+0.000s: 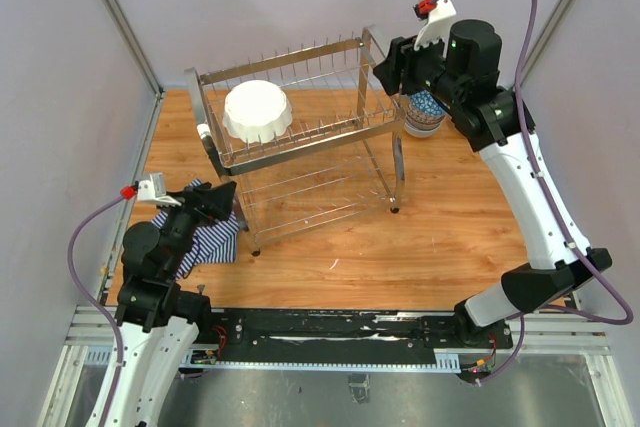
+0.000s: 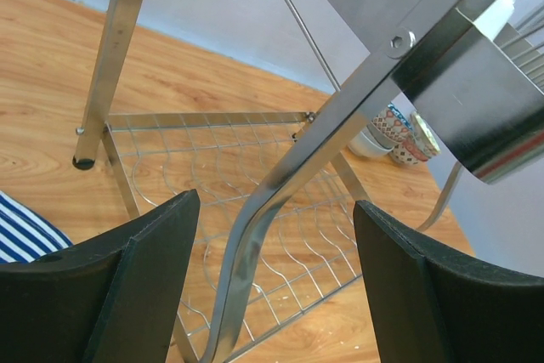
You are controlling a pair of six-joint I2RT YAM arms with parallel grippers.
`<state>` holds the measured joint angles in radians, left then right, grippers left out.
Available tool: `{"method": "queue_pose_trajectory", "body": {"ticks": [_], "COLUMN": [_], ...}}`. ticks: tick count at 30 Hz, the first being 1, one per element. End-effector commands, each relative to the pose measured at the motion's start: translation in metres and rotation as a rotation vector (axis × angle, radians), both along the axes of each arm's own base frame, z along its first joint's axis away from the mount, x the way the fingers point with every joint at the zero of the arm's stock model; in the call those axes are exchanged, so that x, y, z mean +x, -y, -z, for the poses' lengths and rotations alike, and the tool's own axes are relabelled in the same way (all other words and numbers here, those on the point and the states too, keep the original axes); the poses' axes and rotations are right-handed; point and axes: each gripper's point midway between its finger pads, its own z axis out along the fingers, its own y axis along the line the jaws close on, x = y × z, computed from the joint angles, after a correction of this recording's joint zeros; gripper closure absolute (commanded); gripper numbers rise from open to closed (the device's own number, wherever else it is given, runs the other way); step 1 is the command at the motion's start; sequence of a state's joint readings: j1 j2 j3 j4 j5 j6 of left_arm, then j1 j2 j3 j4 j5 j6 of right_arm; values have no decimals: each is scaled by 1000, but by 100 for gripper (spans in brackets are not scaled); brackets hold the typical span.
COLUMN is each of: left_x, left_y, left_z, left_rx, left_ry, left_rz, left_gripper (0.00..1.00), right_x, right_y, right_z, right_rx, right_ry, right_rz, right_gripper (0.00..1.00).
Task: Unload the bowls from the dish rack
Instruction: Adjust the dish rack at the center of the board.
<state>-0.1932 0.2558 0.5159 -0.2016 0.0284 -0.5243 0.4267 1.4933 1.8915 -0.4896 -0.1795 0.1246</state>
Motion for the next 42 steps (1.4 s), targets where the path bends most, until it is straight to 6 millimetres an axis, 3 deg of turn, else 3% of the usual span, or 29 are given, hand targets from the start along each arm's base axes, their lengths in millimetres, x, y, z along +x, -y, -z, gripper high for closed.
{"method": "queue_pose_trajectory", "body": {"ticks": [1,9,15,22,34,42], "left_x": [7,21,28,37,60,72], "left_y": [-1,1,0,0,4,8], "left_z": [-8,-7,-6,-9,-9,-8], "left_rx": [-12,-21,-19,-20,-27,-24], "left_ry": [24,14,0,-3,-10,-9], "left_rz": [-19,-22,-34,-47,-48,-45], "left_gripper": [22,22,22,22,23,23], "right_x": [-4,-5,0,-3,-21,-38], "right_y": [7,18,15,17,15,19], "right_z": [13,19,35,39,36,25], "right_rx": [-60,-120,-145,-144,-136,-137], "right_ry": [-40,-32,-72,-73,-62,-32], "right_rz": [45,106,101,103,97,134], "right_gripper": [45,44,45,55,83,84]}}
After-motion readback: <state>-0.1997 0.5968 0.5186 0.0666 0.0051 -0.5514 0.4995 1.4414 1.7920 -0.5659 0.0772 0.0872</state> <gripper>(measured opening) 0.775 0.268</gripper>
